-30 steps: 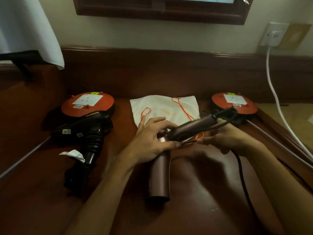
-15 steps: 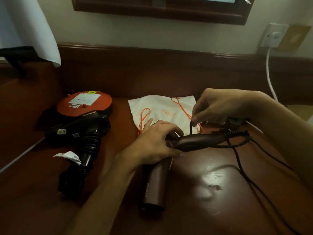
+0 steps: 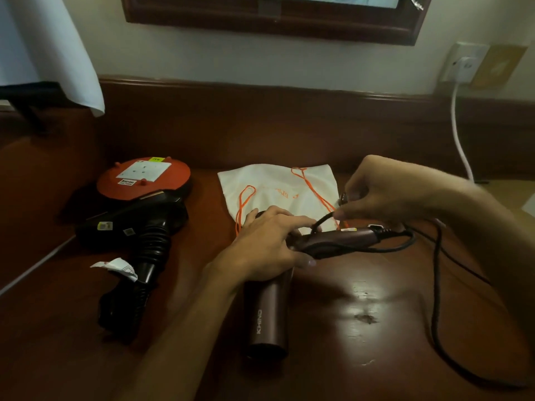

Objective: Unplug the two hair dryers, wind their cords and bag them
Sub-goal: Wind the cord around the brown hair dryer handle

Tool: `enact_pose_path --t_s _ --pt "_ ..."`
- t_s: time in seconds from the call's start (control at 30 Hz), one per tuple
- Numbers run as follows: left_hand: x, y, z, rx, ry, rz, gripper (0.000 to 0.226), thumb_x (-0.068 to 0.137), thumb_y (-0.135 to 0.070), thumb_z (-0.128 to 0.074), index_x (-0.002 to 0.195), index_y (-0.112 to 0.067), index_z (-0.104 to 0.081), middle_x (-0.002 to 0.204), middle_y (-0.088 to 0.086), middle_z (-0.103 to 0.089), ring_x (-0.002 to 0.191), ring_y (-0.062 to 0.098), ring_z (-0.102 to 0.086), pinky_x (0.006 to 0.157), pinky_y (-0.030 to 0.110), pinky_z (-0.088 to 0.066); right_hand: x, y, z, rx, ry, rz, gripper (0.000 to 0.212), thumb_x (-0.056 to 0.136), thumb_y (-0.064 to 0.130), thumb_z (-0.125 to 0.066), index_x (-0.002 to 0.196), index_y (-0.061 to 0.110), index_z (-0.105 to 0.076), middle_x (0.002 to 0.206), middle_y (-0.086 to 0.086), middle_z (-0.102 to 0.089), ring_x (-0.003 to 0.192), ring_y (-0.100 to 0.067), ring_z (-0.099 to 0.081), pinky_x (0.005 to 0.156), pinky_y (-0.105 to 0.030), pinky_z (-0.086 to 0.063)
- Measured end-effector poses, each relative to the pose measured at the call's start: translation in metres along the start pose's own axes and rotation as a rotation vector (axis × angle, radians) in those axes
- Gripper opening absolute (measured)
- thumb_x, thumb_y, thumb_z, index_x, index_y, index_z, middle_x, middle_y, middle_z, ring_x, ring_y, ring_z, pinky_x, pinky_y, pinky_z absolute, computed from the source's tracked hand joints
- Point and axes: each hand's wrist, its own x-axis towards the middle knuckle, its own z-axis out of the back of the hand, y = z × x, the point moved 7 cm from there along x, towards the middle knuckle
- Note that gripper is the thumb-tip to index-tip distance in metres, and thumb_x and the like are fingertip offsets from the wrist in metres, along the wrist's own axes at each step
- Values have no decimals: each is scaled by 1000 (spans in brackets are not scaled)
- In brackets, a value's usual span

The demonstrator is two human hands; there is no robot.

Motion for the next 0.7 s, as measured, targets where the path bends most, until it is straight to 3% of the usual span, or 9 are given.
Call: enact_pose_path --t_s 0.13,0.23,0.33,0.47,0.6,0.7 --pt "1 8 1 -42 -56 -24 57 81 -48 -81 134 -38 -61 105 -21 -57 116 6 -40 109 49 -34 -15 11 -4 -107 -260 43 43 82 57 -71 67 17 -73 65 4 -65 57 -9 -61 50 -29 -51" --pt "2 13 3 -143 -95 -28 57 73 -49 -84 126 -40 -65 111 -15 -67 114 7 -57 105 48 -44 -41 33 -27 -22 -111 173 34 96 43 -58 72 20 -68 61 2 -60 54 -9 -54 48 -24 -41" --pt "-1 22 8 -296 -110 -23 53 75 -26 -88 124 -31 -68 110 -8 -73 104 7 -67 95 31 -50 -66 45 -68 23 82 266 29 101 33 -50 76 21 -59 69 3 -57 64 -13 -55 58 -32 -45" --pt "-9 29 14 -404 -100 -17 53 78 -15 -87 126 -27 -69 102 -11 -75 102 3 -68 87 16 -46 -60 25 -104 170 45 251 34 103 29 -52 72 16 -52 74 -9 -55 65 -22 -48 60 -33 -39" --pt "-9 28 12 -398 -89 -24 55 76 -14 -88 125 -30 -70 101 -12 -76 103 4 -67 90 24 -46 -31 -10 -122 265 -45 146 31 100 31 -57 74 16 -66 69 -6 -62 62 -19 -56 61 -37 -46" --pt "-10 30 12 -425 -88 -26 55 75 -16 -90 124 -32 -70 103 -11 -76 107 8 -67 94 29 -49 -18 -28 -124 314 -93 28 44 91 52 -57 69 16 -70 63 -8 -65 50 -15 -53 51 -27 -42"
